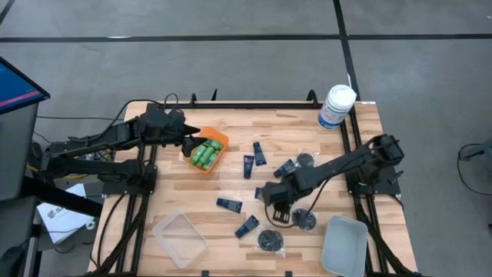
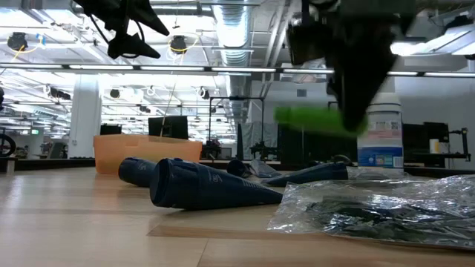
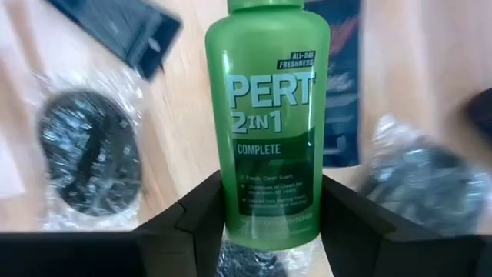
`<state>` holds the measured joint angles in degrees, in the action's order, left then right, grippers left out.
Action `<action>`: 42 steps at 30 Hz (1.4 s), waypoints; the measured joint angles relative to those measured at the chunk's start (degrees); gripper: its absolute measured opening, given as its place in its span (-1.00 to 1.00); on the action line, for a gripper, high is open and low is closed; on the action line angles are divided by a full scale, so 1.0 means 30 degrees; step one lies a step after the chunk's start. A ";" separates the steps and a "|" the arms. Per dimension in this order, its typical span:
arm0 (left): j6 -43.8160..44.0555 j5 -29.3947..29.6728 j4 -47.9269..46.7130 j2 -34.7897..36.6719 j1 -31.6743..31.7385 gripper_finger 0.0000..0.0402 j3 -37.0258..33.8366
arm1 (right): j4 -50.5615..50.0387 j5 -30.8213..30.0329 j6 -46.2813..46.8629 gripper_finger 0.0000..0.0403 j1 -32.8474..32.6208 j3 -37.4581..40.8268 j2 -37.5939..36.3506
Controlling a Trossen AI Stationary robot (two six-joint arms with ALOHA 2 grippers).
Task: Pick & Place Travel size toiletries
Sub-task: Put the green shampoo bottle into the top orange bin
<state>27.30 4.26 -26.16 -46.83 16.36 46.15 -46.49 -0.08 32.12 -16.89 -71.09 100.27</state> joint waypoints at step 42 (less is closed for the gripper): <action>-0.1568 -0.8275 2.3524 -0.8900 0.0095 0.46 -0.0007 | 1.4209 -0.2421 -0.7157 -0.10 0.6081 -0.0029 -0.6172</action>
<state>22.59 -20.56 44.41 -73.53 16.64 46.13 -3.86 -7.34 10.64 1.35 -71.18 81.76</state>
